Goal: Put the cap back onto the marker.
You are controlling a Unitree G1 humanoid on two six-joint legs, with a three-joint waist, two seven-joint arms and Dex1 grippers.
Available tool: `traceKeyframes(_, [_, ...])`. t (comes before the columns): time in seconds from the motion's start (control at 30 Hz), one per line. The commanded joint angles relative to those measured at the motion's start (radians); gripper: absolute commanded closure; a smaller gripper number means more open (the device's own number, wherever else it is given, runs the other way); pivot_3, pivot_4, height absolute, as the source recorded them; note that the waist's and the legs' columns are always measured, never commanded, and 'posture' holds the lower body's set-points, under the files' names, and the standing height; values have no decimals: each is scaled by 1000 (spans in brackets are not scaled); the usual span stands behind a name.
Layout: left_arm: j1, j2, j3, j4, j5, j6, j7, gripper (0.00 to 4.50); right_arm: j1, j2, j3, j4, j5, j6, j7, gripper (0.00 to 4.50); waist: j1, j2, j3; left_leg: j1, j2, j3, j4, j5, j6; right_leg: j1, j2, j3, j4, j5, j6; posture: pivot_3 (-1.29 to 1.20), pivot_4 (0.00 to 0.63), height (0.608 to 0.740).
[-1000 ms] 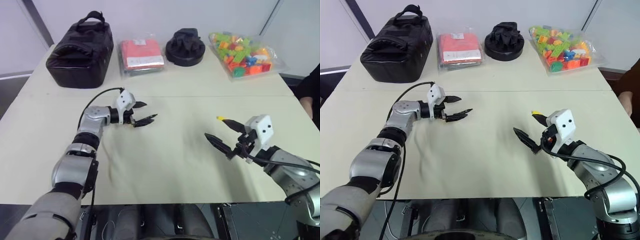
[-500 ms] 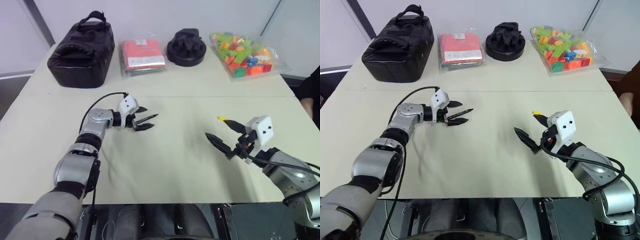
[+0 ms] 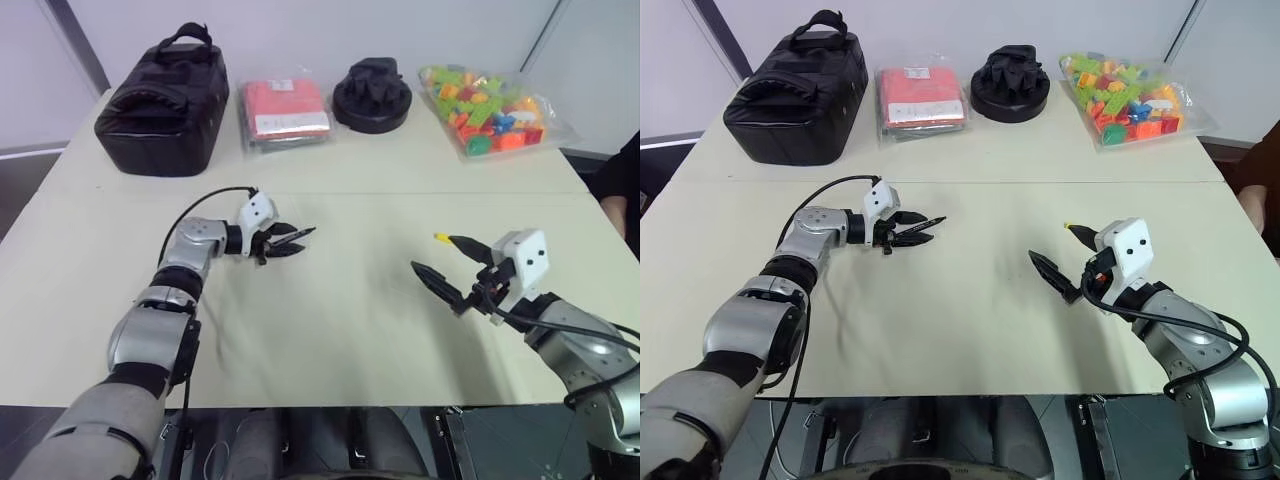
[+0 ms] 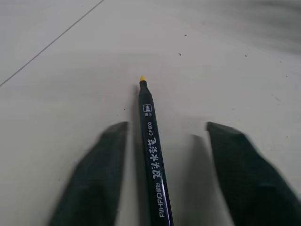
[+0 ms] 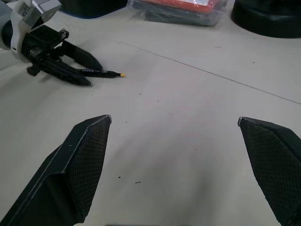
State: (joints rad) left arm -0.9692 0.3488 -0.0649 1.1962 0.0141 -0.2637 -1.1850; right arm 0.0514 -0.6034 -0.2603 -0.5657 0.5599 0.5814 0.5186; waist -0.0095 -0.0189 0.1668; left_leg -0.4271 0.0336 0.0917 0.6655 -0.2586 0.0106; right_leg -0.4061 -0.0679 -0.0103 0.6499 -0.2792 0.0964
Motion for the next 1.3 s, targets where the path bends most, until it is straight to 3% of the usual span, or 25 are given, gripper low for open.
traceKeyframes(0.03, [13, 7, -10, -15, 16, -1, 1, 4169, -13, 6, -11, -17, -1, -26, -1, 0, 0, 0, 0, 0, 0, 0, 0, 0, 0, 0, 0, 0, 0, 0, 0, 0, 150, 740])
traceKeyframes(0.07, [13, 7, -10, -16, 16, -1, 3, 4446, -14, 6, -11, -16, -1, -27, 0, 0, 0, 0, 0, 0, 0, 0, 0, 0, 0, 0, 0, 0, 0, 0, 0, 0, 150, 740])
traceKeyframes(0.3, [19, 16, -10, -29, 22, -20, 10, 4446, -16, 6, -9, 2, -9, -40, 5, 0, 0, 0, 0, 0, 0, 0, 0, 0, 0, 0, 0, 0, 0, 0, 0, 0, 150, 740])
traceKeyframes(0.47, [-1, 21, 7, -59, 3, -62, -11, 4446, -66, -21, -44, 143, -74, -139, 33, 0, 0, 0, 0, 0, 0, 0, 1, 0, 0, 0, 1, 0, 0, 0, 0, 0, 150, 740])
traceKeyframes(0.6, [-35, 26, 20, -110, -30, -79, -73, 4446, -140, -81, -44, 386, -127, -268, 152, 0, 1, 0, 0, 0, -1, 0, 1, 0, 0, 0, 1, 0, 0, 0, 0, 0, 150, 740])
traceKeyframes(0.7, [-35, 50, -17, -202, -19, -145, -148, 4446, -252, -130, 26, 662, -186, -401, 312, 0, -1, 0, 0, 0, -1, 1, 1, 0, 0, 0, 1, 1, 0, 0, 1, 0, 150, 740])
traceKeyframes(0.83, [9, 74, -21, -375, -76, -101, -244, 4446, -410, -148, 92, 943, -256, -527, 431, 0, -6, 1, 0, 1, 0, 2, 1, 0, 0, 0, 3, 2, 0, 0, 1, 0, 150, 740])
traceKeyframes(1.13, [194, 141, -5, -770, -187, 159, -217, 4446, -674, -120, 170, 1404, -352, -652, 557, 0, -7, 2, 0, 1, 2, 5, 1, 1, -1, -1, 3, 5, 1, 0, 1, 0, 150, 740])
traceKeyframes(1.3, [269, 197, -13, -880, -187, 233, -181, 4446, -752, -104, 191, 1556, -394, -688, 603, 0, -4, 2, 0, 1, 3, 5, 1, 1, -1, -1, 3, 5, 1, 0, 1, 0, 150, 740])
